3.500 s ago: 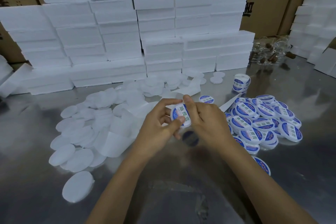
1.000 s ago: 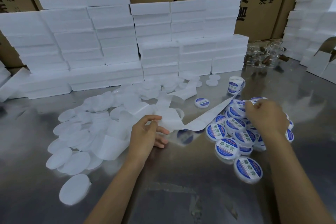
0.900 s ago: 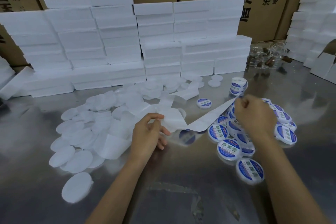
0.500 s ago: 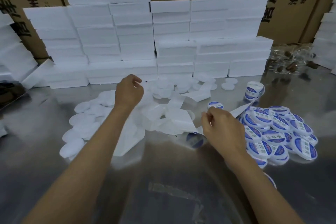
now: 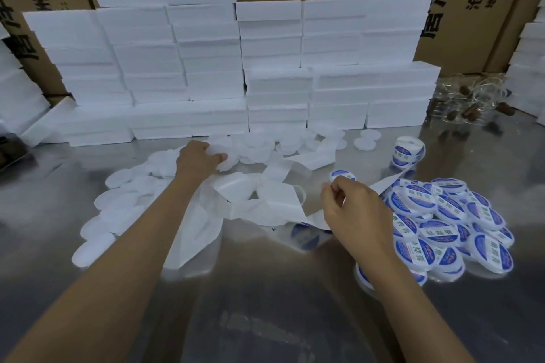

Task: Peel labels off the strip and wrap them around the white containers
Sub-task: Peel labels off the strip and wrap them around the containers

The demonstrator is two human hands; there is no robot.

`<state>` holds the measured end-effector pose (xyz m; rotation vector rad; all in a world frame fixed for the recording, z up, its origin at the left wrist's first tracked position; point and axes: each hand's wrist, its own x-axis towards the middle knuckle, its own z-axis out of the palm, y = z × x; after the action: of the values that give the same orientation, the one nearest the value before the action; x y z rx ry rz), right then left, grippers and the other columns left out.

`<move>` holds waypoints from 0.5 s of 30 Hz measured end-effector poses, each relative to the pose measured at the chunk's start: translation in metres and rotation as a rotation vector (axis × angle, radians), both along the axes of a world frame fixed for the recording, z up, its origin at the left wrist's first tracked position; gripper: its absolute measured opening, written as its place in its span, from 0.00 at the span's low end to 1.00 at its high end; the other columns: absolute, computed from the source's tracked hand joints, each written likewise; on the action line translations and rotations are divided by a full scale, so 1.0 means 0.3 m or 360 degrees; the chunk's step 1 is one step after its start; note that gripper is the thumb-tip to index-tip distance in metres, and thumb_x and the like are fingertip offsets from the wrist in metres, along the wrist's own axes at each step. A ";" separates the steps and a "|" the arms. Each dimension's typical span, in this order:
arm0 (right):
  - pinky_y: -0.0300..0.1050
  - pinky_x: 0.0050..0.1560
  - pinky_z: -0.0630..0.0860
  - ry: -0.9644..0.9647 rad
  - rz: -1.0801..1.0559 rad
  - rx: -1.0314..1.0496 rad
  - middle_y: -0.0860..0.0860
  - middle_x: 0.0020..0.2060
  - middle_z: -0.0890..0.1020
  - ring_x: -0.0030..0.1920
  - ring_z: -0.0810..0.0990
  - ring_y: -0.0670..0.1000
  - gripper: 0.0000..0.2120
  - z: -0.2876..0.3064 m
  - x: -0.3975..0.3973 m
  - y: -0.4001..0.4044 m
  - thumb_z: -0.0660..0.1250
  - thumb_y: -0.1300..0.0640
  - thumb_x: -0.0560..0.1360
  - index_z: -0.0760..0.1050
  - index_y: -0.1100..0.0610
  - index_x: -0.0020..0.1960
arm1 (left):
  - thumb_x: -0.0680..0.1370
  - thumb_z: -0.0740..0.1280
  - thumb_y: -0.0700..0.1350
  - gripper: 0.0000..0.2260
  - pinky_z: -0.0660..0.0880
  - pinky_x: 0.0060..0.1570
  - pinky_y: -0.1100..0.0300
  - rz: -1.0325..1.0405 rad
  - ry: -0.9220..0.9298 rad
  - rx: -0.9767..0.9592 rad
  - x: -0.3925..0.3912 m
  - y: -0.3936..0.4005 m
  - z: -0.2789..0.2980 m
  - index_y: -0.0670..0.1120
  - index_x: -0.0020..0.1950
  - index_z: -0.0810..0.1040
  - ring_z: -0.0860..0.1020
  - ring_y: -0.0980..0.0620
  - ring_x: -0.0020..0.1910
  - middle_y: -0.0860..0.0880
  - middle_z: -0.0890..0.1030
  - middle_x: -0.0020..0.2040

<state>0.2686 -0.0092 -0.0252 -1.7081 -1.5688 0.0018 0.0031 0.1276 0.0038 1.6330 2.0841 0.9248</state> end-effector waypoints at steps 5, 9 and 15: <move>0.44 0.34 0.71 0.0130 0.0066 -0.0041 0.45 0.32 0.78 0.33 0.76 0.48 0.15 0.013 -0.009 -0.009 0.61 0.48 0.79 0.74 0.53 0.37 | 0.81 0.67 0.48 0.15 0.70 0.36 0.59 -0.0094 -0.0040 0.0033 -0.036 -0.043 0.048 0.41 0.37 0.75 0.75 0.44 0.34 0.41 0.79 0.35; 0.44 0.38 0.73 0.0344 0.0262 -0.0219 0.42 0.34 0.80 0.37 0.77 0.45 0.16 0.024 0.004 -0.016 0.63 0.40 0.76 0.76 0.50 0.38 | 0.83 0.64 0.47 0.10 0.75 0.43 0.55 -0.0097 -0.0167 0.0099 -0.049 -0.111 0.101 0.42 0.54 0.81 0.77 0.43 0.36 0.38 0.83 0.49; 0.46 0.59 0.70 0.0064 0.0782 -0.0759 0.37 0.53 0.75 0.57 0.72 0.44 0.12 0.020 0.031 -0.025 0.73 0.41 0.69 0.73 0.38 0.50 | 0.84 0.59 0.42 0.11 0.81 0.47 0.53 -0.0360 -0.0703 0.0292 0.030 -0.308 0.215 0.43 0.62 0.78 0.82 0.41 0.53 0.40 0.83 0.57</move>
<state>0.2779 -0.0168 -0.0193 -1.5951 -2.0309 0.7021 0.0121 0.0352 0.0682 1.5354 1.5266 1.2879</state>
